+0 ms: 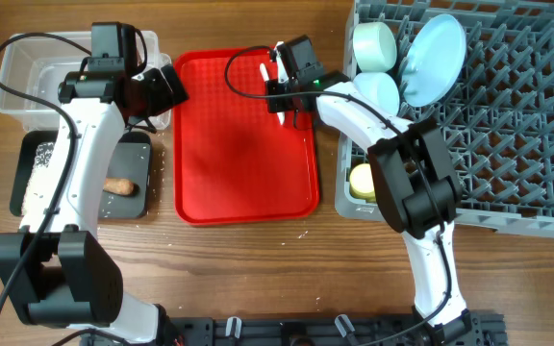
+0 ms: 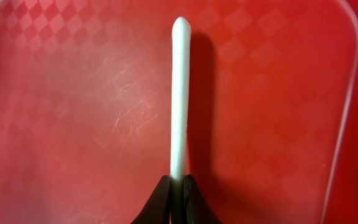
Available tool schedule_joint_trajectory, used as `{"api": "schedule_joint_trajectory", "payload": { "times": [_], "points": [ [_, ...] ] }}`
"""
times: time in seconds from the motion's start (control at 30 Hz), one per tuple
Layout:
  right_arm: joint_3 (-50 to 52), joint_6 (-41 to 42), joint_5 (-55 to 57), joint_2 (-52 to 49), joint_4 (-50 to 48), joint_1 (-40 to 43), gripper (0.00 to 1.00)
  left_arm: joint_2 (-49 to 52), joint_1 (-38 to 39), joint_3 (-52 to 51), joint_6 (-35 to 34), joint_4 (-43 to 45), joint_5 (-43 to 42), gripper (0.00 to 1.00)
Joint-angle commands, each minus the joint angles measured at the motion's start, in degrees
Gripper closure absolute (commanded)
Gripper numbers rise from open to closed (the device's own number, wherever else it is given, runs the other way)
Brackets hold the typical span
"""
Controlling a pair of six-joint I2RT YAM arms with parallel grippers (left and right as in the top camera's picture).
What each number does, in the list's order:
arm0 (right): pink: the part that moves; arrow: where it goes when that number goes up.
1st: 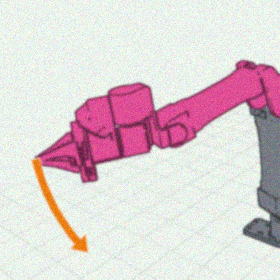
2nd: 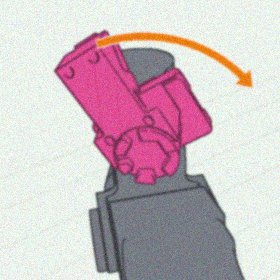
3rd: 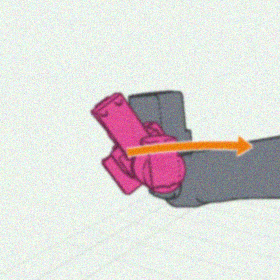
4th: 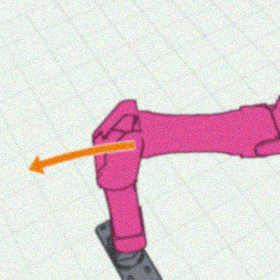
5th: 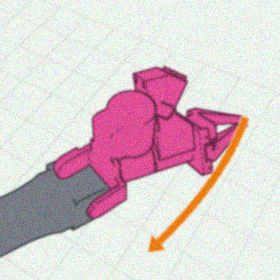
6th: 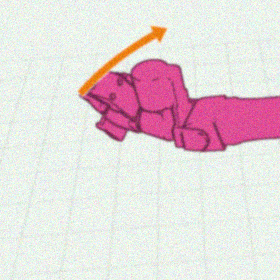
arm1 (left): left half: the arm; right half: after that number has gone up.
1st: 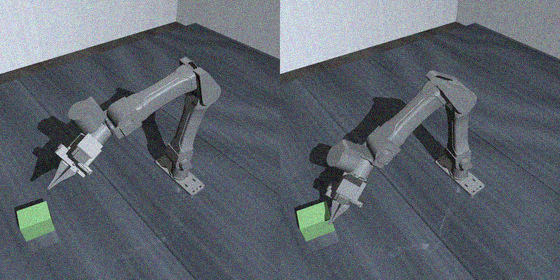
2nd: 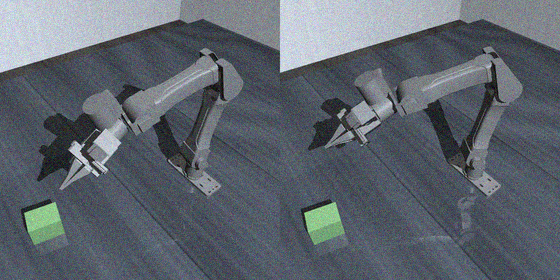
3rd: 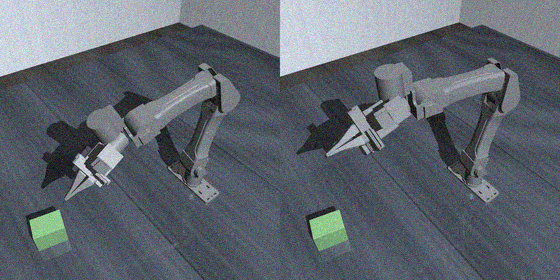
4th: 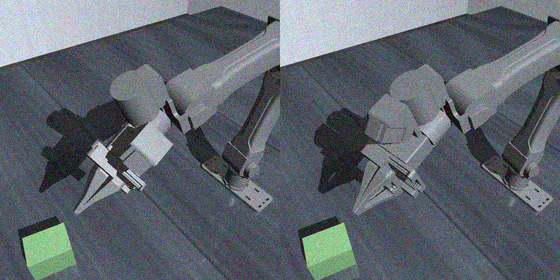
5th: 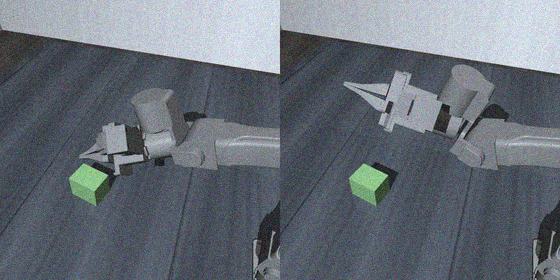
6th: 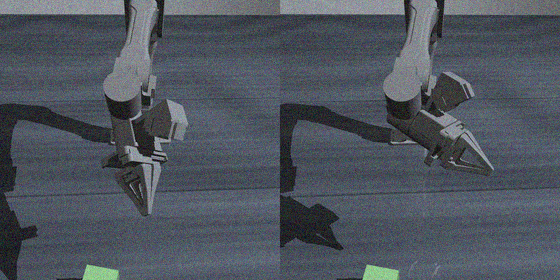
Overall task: Sort waste into correct bins and load items into the dishwasher rack
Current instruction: 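Grasp the white spoon on the red tray with the right gripper, then lay the white spoon in the rack and release it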
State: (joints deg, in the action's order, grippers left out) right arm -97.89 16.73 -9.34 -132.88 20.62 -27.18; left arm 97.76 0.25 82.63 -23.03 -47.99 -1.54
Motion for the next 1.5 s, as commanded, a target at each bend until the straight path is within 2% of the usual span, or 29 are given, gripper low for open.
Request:
{"api": "schedule_joint_trajectory", "payload": {
  "times": [0.0,0.17,0.3,0.43,0.53,0.6,0.67,0.83,0.9,0.93,0.97,1.07,1.1,1.13,1.2,1.23,1.27,1.33,1.47],
  "points": [
    [1.36,2.4,-4.94,-1.25,3.04,0.42,0.96,-1.42,-0.11,-0.02,0.28,0.11,0.35,0.0],
    [1.36,2.54,-0.55,6.82,7.15,0.85,0.96,-1.42,-0.11,-0.02,0.28,0.11,0.35,0.0],
    [1.36,3.13,-0.2,21.03,9.68,2.36,0.96,-1.42,-0.11,-0.02,0.28,0.11,0.35,0.0],
    [1.36,11.15,12.5,36.39,27.98,11.63,0.96,-1.42,-0.11,-0.02,0.28,0.11,0.35,0.0],
    [1.38,19.06,15.72,39.01,41.83,20.92,0.96,-1.42,-0.11,-0.02,0.28,0.11,0.37,0.0],
    [3.65,25.29,15.85,38.97,46.1,25.7,0.96,-1.42,-0.11,-0.02,0.31,0.11,0.35,0.0],
    [6.14,30.73,15.87,38.97,46.47,27.69,0.96,-1.42,-0.11,-0.02,0.28,0.11,0.35,0.0],
    [14.38,54.97,15.74,38.91,46.18,28.52,0.96,-1.42,-0.11,-0.02,0.28,0.11,0.35,0.0],
    [17.05,60.39,13.99,38.91,45.81,28.48,0.96,-1.42,-0.11,-0.02,0.28,0.11,0.35,0.0],
    [17.25,60.3,13.11,38.91,45.88,28.48,0.68,-1.42,-0.11,-0.02,0.28,0.11,0.35,0.0],
    [17.22,59.36,12.28,38.93,45.83,28.48,0.59,-1.42,-0.11,-0.02,0.28,0.11,0.35,0.0],
    [17.2,51.71,11.45,40.68,44.59,28.48,0.58,-1.42,-0.11,-0.02,0.28,0.11,0.35,0.0],
    [17.07,49.72,11.45,42.32,44.57,28.48,0.57,-1.42,-0.11,-0.02,0.31,0.11,0.35,0.0],
    [16.5,46.58,11.41,44.81,44.76,28.48,0.5,-1.42,-0.11,-0.02,0.28,0.11,0.35,0.0],
    [15.04,37.64,10.93,51.17,44.92,27.89,0.12,-1.42,-0.11,-0.02,0.28,0.11,0.37,0.0],
    [14.34,31.26,9.88,55.01,44.85,27.43,0.01,-1.42,-0.11,-0.02,0.28,0.11,0.35,0.0],
    [13.7,20.83,6.67,60.48,44.52,26.91,0.0,-1.42,-0.11,-0.02,0.28,0.11,0.35,0.0],
    [13.51,6.99,2.69,70.53,44.98,26.86,0.0,-1.42,-0.11,-0.02,0.28,0.11,0.35,0.0],
    [13.51,4.17,5.79,83.36,45.9,26.86,0.0,-1.42,-0.11,-0.02,0.28,0.11,0.35,0.0]
  ]
}}
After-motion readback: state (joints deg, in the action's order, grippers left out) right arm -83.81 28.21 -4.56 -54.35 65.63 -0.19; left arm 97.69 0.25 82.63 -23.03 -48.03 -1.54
